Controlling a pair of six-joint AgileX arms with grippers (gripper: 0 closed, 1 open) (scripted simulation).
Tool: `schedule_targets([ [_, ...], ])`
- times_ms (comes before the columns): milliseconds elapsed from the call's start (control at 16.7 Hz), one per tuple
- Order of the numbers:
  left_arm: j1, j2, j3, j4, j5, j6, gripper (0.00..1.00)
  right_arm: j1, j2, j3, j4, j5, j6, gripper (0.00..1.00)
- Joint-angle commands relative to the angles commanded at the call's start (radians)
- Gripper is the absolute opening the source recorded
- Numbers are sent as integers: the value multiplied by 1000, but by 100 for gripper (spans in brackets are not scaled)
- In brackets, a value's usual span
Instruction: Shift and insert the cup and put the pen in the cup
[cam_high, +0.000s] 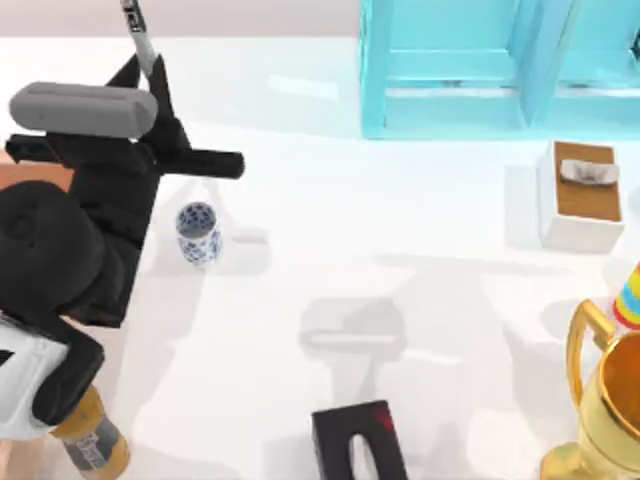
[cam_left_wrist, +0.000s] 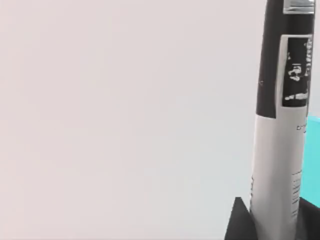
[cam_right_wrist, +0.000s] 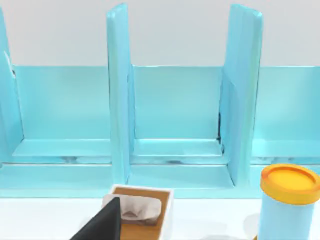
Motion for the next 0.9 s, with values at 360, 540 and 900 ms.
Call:
schedule_targets([
  [360, -2, 36, -17, -22, 30, 5, 0, 0, 0, 0, 0, 0, 0, 100],
  [540, -2, 36, -17, -22, 30, 5, 23, 0, 0, 0, 0, 0, 0, 100],
  [900, -2, 36, -17, -22, 30, 5, 68, 0, 0, 0, 0, 0, 0, 100],
])
